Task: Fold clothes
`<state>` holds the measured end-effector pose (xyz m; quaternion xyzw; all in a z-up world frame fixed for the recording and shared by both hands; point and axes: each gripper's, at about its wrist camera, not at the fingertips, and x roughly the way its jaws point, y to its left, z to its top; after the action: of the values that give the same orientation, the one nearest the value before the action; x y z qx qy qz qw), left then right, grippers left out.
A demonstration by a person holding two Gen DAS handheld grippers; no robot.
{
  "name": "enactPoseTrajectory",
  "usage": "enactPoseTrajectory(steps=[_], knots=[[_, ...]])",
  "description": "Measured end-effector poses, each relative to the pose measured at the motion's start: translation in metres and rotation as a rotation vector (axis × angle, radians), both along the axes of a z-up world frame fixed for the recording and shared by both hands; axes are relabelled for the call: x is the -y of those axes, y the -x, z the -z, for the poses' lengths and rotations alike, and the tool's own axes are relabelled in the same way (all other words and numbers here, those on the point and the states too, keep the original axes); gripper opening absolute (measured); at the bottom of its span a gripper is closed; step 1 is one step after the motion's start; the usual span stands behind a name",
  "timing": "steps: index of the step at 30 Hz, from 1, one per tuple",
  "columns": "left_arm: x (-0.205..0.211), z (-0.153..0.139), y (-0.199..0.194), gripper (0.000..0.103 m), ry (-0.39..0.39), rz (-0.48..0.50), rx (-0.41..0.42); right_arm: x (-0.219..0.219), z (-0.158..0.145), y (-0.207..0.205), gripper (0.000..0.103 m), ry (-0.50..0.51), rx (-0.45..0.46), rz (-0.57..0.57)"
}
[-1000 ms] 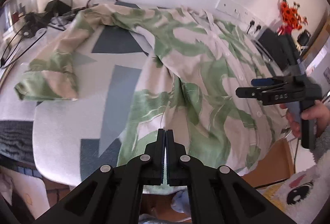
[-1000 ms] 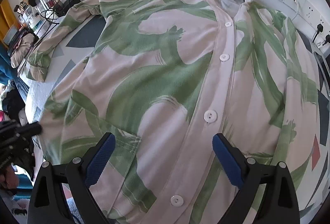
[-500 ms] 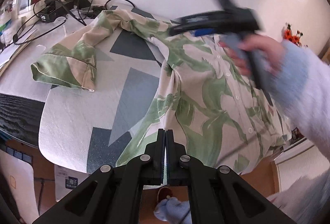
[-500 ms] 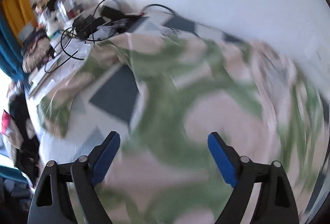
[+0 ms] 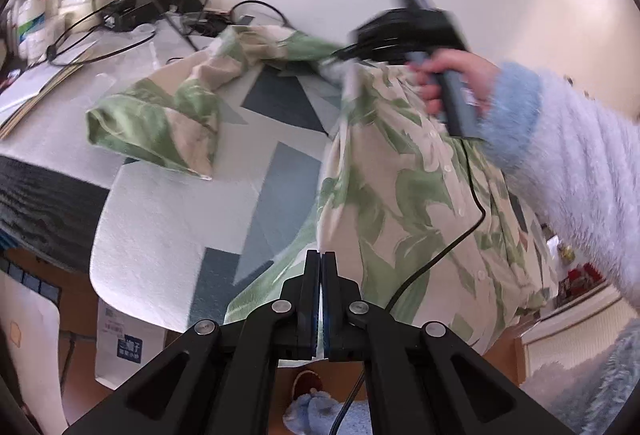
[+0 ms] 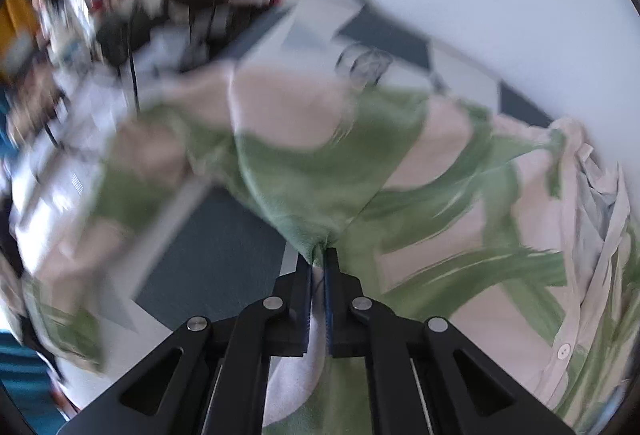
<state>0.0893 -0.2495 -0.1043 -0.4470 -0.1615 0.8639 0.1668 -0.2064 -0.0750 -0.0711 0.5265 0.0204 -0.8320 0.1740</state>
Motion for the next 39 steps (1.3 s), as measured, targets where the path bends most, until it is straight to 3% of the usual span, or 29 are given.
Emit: enactPoseTrajectory(steps=[3,5,8,11,13,15,17,19,23,26,30,31,33,39], knots=[[0.017,0.006,0.000,0.000,-0.032,-0.069,0.029,-0.048,-0.028,0.004,0.004,0.211,-0.052,0.063],[0.032,0.015,-0.001,0.000,-0.065,-0.120,0.069,-0.071,-0.041,0.014,0.004,0.272,-0.073,0.107],[0.043,0.030,0.001,0.000,-0.095,-0.166,0.118,-0.083,-0.035,0.027,0.004,0.303,-0.023,0.127],[0.037,0.034,0.008,0.000,-0.002,-0.155,0.142,-0.063,-0.032,0.031,0.004,0.244,-0.006,0.061],[0.036,0.033,0.008,0.001,-0.017,-0.127,0.157,-0.052,-0.030,0.038,0.004,0.230,0.000,0.049],[0.033,0.031,0.002,0.006,-0.017,-0.097,0.157,-0.037,-0.025,0.045,0.005,0.182,0.008,0.041],[0.035,0.029,-0.007,0.019,0.001,-0.085,0.158,-0.030,-0.017,0.049,0.007,0.125,0.037,0.043],[0.037,0.026,-0.014,0.025,0.008,-0.065,0.141,-0.024,-0.008,0.051,0.013,0.073,0.063,0.047],[0.038,0.022,-0.011,0.035,0.035,0.030,0.121,-0.024,-0.010,0.037,0.046,0.049,0.049,0.016],[0.023,0.015,-0.002,0.035,0.116,0.111,0.071,-0.029,-0.013,0.024,0.049,0.059,0.047,-0.010],[-0.008,0.019,0.009,0.035,0.288,0.207,0.000,-0.038,-0.014,0.010,0.049,0.067,0.058,-0.030],[-0.012,0.023,0.012,0.034,0.316,0.218,-0.003,-0.040,-0.014,0.009,0.049,0.061,0.059,-0.029],[-0.009,0.026,0.015,0.002,0.305,0.196,0.006,-0.044,-0.015,0.008,0.049,0.057,0.059,-0.023],[0.006,0.019,0.004,0.000,0.218,0.094,0.006,-0.038,-0.022,0.014,0.049,0.042,0.041,-0.044]])
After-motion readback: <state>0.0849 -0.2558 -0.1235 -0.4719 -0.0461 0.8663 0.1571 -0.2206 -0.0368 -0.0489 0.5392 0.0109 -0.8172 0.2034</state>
